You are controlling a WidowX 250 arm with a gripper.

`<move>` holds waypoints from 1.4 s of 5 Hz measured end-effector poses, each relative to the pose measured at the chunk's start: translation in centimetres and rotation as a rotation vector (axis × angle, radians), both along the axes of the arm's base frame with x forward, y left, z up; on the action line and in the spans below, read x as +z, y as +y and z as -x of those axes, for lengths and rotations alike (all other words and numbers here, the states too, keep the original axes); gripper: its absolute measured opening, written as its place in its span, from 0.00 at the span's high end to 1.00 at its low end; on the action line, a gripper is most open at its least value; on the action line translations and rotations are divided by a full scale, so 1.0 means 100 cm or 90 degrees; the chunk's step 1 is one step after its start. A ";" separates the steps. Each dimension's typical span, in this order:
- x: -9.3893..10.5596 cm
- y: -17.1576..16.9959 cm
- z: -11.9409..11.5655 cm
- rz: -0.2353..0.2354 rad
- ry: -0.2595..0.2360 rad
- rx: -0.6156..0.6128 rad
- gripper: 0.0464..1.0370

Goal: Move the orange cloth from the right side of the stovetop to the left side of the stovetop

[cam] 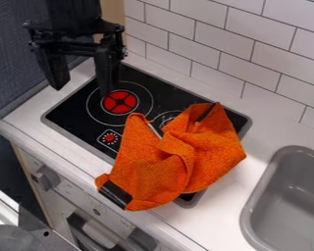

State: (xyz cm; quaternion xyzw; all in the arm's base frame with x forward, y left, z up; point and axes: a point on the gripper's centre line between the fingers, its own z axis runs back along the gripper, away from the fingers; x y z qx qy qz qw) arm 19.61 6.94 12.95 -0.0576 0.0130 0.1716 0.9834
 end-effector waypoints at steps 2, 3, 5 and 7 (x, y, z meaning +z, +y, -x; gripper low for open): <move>-0.007 -0.011 -0.006 0.014 -0.010 -0.008 0.04; -0.027 -0.014 -0.019 0.026 -0.028 -0.012 0.04; -0.076 -0.032 -0.040 -0.007 0.008 -0.067 0.04; -0.104 -0.029 -0.046 -0.055 0.016 -0.044 0.04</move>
